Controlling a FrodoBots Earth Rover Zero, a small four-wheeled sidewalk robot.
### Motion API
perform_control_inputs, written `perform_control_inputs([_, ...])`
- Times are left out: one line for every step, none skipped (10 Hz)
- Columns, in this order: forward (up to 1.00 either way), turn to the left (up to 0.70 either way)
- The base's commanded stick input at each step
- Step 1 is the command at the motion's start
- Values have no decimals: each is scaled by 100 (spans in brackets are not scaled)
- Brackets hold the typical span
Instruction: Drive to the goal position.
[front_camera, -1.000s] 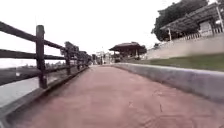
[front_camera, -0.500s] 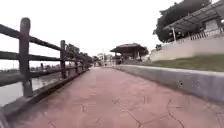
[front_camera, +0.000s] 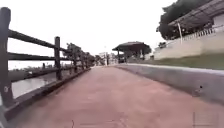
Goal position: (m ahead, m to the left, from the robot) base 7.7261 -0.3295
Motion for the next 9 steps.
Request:
perform_control_inputs([100, 23])
perform_control_inputs([100, 39])
perform_control_inputs([100, 18])
perform_control_inputs([100, 0])
perform_control_inputs([100, 0])
perform_control_inputs([100, 0])
perform_control_inputs([100, 19])
perform_control_inputs([100, 38])
perform_control_inputs([100, 18])
